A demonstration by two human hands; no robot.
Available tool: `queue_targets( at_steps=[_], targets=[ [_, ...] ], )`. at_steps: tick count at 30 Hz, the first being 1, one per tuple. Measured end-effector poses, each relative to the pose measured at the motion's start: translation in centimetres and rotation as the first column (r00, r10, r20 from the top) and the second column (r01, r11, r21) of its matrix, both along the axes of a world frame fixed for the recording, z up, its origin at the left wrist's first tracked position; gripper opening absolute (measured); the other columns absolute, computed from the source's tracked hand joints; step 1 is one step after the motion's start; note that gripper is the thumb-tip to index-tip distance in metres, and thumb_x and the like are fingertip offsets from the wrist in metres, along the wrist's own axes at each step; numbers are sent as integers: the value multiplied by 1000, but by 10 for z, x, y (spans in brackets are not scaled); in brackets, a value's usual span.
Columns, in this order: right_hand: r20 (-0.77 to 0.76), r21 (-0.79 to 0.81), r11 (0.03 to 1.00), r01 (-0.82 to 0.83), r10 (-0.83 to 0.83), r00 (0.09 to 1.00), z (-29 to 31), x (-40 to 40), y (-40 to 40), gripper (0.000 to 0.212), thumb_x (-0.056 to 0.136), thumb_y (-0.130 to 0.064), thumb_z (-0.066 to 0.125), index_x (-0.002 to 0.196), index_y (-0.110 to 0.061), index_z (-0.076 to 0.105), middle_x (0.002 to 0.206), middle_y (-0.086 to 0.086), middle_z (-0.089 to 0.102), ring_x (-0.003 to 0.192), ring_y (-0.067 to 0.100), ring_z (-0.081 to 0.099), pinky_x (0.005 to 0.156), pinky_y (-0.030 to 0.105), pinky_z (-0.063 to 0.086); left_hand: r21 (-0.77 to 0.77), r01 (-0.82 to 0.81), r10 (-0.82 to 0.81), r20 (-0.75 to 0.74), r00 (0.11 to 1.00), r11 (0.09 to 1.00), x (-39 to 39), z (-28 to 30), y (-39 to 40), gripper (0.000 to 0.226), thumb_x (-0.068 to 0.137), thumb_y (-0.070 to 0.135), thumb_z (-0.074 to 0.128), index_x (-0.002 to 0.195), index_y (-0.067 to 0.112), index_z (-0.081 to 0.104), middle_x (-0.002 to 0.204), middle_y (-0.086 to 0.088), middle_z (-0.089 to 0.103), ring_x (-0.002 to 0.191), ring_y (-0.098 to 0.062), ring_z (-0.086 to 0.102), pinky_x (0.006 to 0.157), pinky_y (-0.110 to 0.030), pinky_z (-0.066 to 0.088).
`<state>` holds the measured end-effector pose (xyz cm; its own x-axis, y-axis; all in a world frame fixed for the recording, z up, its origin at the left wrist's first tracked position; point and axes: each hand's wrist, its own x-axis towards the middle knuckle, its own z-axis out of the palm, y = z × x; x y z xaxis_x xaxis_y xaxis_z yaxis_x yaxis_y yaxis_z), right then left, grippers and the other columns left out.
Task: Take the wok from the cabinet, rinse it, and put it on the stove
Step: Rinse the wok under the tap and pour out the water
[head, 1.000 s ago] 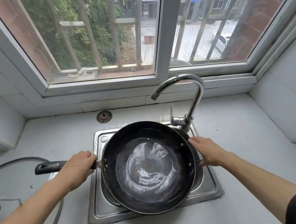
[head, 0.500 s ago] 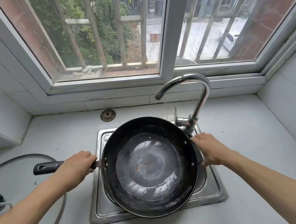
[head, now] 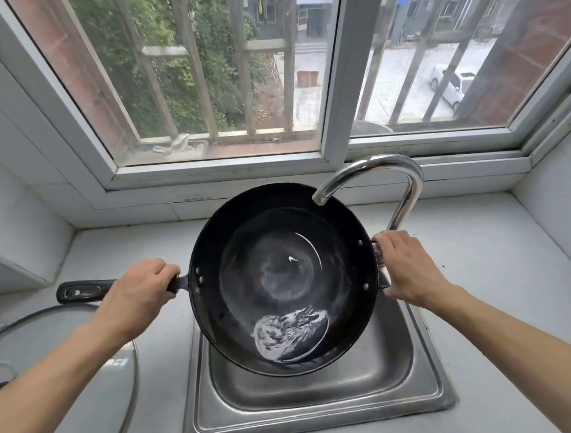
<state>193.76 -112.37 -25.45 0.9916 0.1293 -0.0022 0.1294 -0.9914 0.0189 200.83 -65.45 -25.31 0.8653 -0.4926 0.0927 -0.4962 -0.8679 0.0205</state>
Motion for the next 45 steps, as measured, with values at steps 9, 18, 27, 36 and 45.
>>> queue_targets(
  at_steps=[9,18,27,36,45],
  targets=[
    [145,-15,998,63,-60,988,-7,10,3,85,45,-13,83,121,-9,46,109,7,49,94,28,47,83,38,45,-62,0,3,55,999,998,-6,-8,-1,42,57,6,88,82,11,54,73,-4,48,64,-30,47,53,-42,42],
    [208,-3,997,79,-77,975,-20,7,7,81,43,-9,82,117,-9,47,107,8,47,91,28,43,81,37,41,-86,-40,45,62,997,995,-20,-15,-1,35,63,3,82,78,12,52,72,-2,46,64,-28,45,51,-41,40],
    [197,-2,990,141,-138,971,-33,-13,8,98,33,-20,92,119,-9,46,104,10,49,90,27,41,77,41,46,-73,-48,53,69,996,996,-48,-17,-9,35,63,2,80,76,13,49,70,-2,44,61,-26,41,51,-39,37],
    [186,-6,993,118,-114,976,-50,-42,15,96,33,-24,93,114,-12,43,100,7,48,86,26,43,76,39,46,-44,-58,59,21,998,997,-75,-30,1,38,60,2,81,75,14,48,70,-1,45,61,-26,43,52,-38,38],
    [487,94,995,33,-75,870,-34,-72,17,76,50,-21,85,114,-8,46,106,7,41,89,28,40,77,37,33,-96,-4,20,168,986,995,-101,-27,12,12,81,19,46,75,9,49,72,-5,41,64,-28,39,52,-39,33]
  ],
)
